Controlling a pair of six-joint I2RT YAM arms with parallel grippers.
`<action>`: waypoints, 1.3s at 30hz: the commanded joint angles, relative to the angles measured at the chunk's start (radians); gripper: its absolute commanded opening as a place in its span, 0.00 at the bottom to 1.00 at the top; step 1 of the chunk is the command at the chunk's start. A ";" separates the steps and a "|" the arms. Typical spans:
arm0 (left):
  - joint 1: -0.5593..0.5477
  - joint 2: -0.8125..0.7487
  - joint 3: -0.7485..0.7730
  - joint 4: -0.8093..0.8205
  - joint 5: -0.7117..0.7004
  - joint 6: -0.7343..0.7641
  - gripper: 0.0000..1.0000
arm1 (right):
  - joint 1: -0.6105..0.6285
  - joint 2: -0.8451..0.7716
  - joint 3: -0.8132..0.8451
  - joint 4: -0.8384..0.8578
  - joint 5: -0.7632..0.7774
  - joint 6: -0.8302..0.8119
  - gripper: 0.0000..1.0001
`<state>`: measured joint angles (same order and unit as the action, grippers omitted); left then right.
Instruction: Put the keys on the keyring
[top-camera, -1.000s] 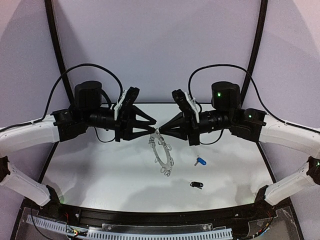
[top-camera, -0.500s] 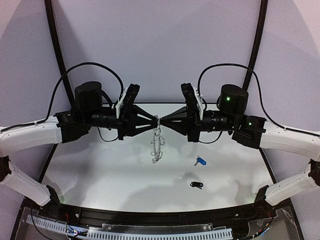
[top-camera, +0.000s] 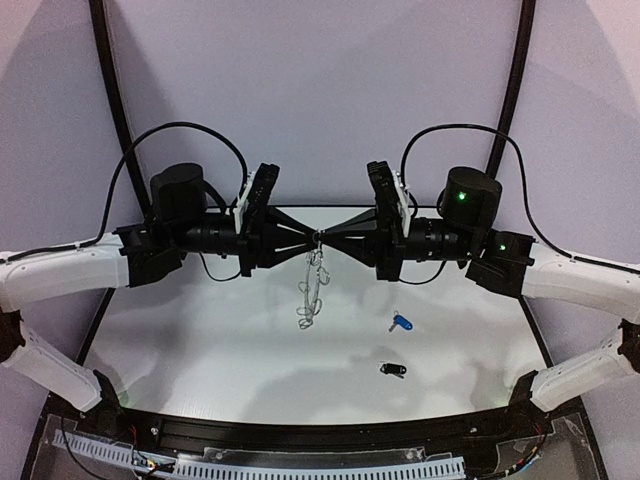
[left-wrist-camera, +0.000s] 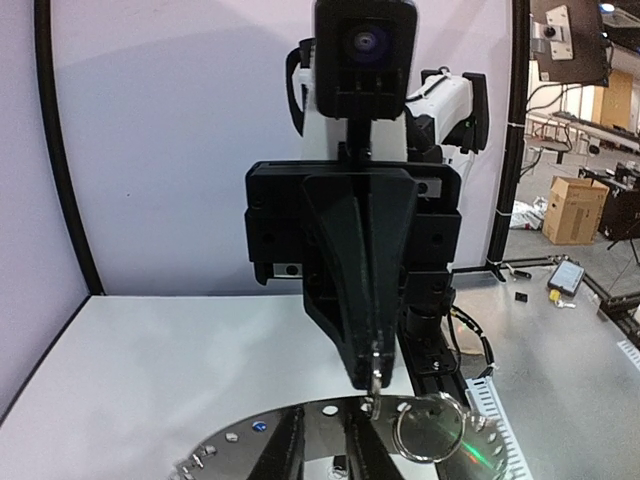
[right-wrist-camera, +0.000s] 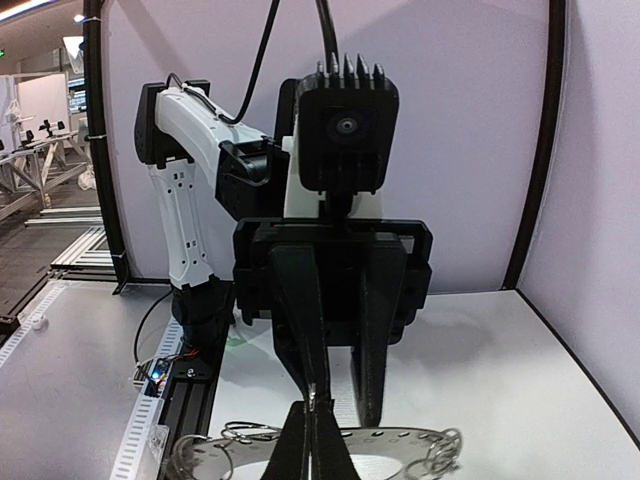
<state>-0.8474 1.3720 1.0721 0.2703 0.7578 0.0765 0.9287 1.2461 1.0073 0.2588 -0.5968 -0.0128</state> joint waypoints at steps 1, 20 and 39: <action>-0.004 -0.014 -0.021 0.023 0.024 0.009 0.16 | 0.009 -0.011 -0.006 0.030 0.045 0.003 0.00; -0.003 -0.016 -0.027 0.048 -0.031 -0.011 0.18 | 0.009 -0.014 -0.008 -0.002 -0.004 -0.023 0.00; -0.004 -0.017 -0.027 0.059 0.026 -0.024 0.09 | 0.008 0.006 -0.010 0.032 -0.010 -0.023 0.00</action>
<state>-0.8474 1.3697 1.0504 0.3008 0.7780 0.0658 0.9295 1.2472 1.0065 0.2417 -0.5861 -0.0326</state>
